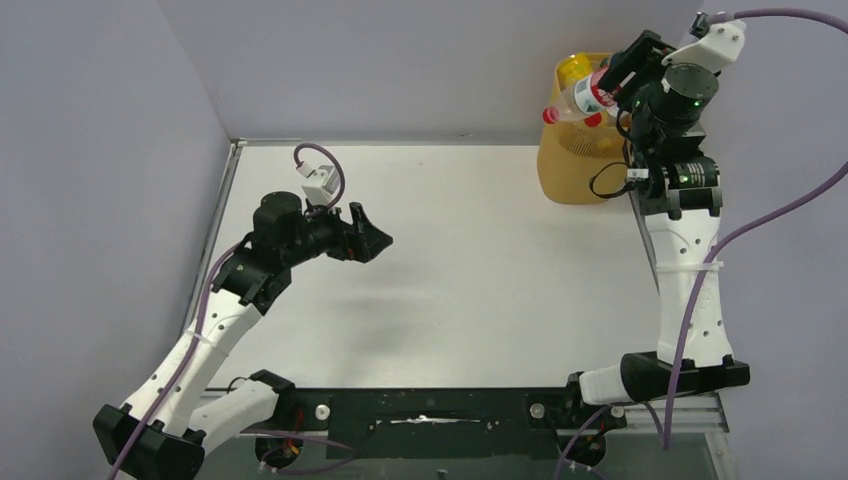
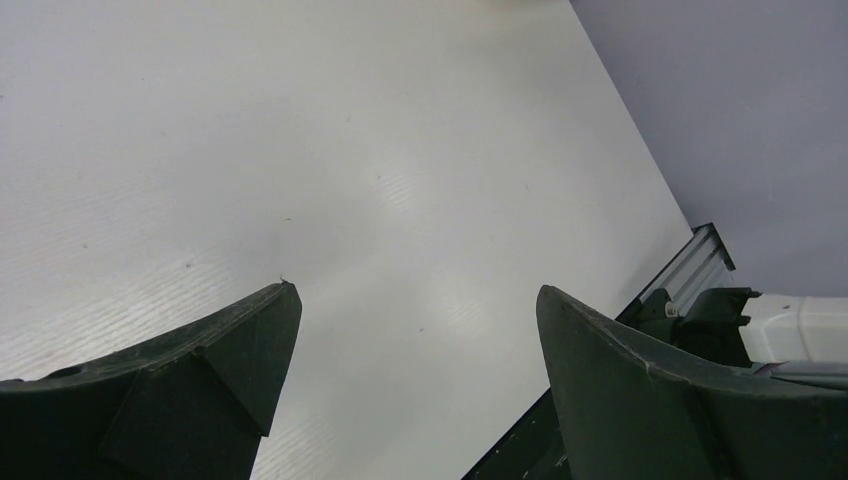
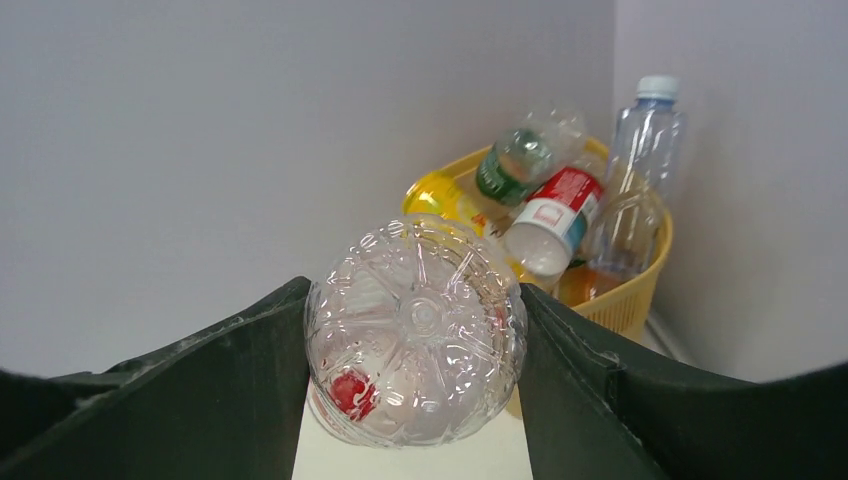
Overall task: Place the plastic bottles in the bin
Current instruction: Place the plastic bottle in the trash bin, then reset both arms
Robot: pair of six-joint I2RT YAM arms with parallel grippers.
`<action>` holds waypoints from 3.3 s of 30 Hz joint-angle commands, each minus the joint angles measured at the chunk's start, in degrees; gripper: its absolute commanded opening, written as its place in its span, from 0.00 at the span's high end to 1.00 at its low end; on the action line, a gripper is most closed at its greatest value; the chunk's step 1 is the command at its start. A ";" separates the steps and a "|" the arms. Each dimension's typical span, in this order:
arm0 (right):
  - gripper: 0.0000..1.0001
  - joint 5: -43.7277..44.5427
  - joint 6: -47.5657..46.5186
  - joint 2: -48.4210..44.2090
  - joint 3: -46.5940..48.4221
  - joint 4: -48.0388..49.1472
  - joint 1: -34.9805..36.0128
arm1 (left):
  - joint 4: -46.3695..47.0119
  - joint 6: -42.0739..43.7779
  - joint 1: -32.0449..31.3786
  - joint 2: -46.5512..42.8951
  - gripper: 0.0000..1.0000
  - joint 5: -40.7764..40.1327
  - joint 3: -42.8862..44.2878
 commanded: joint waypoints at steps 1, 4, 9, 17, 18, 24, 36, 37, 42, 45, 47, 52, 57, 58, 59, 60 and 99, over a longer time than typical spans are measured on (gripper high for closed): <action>0.52 7.74 -5.74 -0.34 1.24 12.35 -1.85 | -0.29 2.68 0.60 -1.25 0.11 1.68 -0.06; 0.52 9.42 -7.56 1.63 1.89 15.35 -2.61 | -1.23 3.73 0.77 -1.12 0.11 1.83 0.19; 0.52 13.22 -10.02 4.52 2.60 18.76 -2.94 | -2.99 5.23 1.04 -1.60 0.10 1.91 0.38; 0.52 12.64 -10.30 9.40 3.96 20.50 -5.11 | -4.93 6.73 1.48 -1.58 0.10 1.89 0.82; 0.52 12.26 -10.05 9.89 4.10 20.47 -5.41 | -4.87 6.78 1.56 -1.49 0.10 1.91 0.82; 0.52 9.53 -9.28 13.17 4.54 20.12 -6.32 | -4.37 6.64 1.83 -0.67 0.10 2.35 0.80; 0.48 3.24 -9.28 18.84 4.77 17.59 -6.64 | -3.88 6.12 2.01 0.66 0.10 2.71 1.47; 0.47 3.04 -9.36 19.23 4.77 17.23 -6.63 | -3.92 6.12 2.01 0.69 0.10 2.72 1.58; 0.40 1.94 -9.53 21.20 4.77 15.49 -6.63 | -3.71 5.88 2.01 1.15 0.10 3.04 1.87; 0.30 1.51 -9.72 22.14 6.89 14.56 -6.70 | -3.64 5.64 2.01 1.18 0.10 3.15 1.87; 0.18 1.00 -9.66 22.27 7.46 14.20 -6.61 | -3.70 5.59 2.01 1.16 0.10 3.15 1.87; 0.03 -0.80 -9.48 21.65 9.01 13.77 -6.63 | -3.79 5.34 2.01 1.17 0.10 3.23 2.02; 0.02 -1.70 -9.27 19.80 10.39 12.99 -6.57 | -3.75 5.15 2.01 1.10 0.10 2.99 2.21; 0.02 -1.78 -9.12 19.05 10.40 12.98 -6.65 | -3.91 5.22 2.01 1.09 0.10 2.79 2.37; 0.02 -1.93 -8.89 18.36 10.44 12.95 -6.66 | -4.07 5.31 2.01 1.15 0.10 2.65 2.58; 0.02 -1.98 -8.81 17.79 10.52 12.84 -6.61 | -4.20 5.32 2.01 1.09 0.10 2.49 2.77; 0.02 -7.64 -2.71 -33.37 -29.60 -7.76 -6.64 | -4.92 -2.44 2.00 -13.08 0.10 11.71 -2.55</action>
